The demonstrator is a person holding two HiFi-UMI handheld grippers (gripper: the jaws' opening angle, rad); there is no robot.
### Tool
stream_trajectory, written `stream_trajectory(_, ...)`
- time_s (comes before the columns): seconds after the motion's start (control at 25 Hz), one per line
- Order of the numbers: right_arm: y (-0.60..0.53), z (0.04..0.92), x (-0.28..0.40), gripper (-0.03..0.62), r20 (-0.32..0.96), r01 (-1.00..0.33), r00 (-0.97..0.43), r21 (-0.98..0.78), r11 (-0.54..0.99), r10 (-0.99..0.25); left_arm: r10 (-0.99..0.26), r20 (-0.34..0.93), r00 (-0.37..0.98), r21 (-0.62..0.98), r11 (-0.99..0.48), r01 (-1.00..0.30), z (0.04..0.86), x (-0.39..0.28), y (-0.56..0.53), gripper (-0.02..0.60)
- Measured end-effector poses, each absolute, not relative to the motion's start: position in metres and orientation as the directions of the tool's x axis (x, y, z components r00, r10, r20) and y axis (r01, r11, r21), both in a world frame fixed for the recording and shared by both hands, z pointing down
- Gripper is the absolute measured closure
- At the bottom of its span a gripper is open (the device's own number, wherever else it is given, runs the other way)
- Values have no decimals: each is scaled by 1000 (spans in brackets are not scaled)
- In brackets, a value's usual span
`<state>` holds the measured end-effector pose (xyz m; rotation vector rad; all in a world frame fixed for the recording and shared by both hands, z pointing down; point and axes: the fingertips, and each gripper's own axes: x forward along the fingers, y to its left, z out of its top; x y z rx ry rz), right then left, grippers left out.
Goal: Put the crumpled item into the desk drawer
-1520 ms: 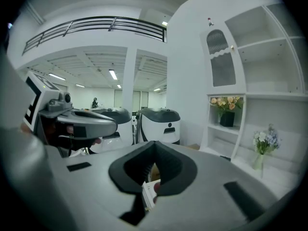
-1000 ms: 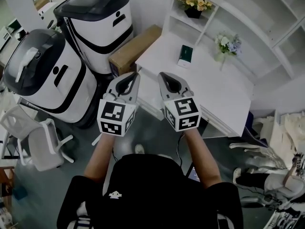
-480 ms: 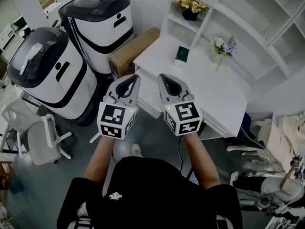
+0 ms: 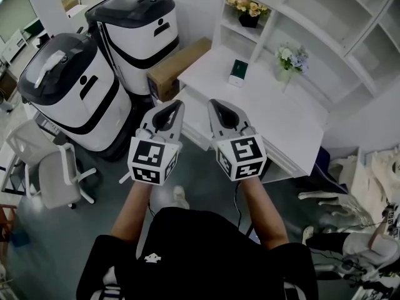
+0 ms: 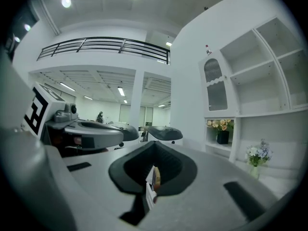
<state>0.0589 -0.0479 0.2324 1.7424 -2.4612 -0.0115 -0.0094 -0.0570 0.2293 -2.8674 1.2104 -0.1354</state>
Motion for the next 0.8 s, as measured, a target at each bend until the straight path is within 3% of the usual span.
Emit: stream_trajectory(0.8,58,224,67,599,81,-926,-351,119,358,-933,-734,52,677,-69,-679,-731,222,-2,49,568)
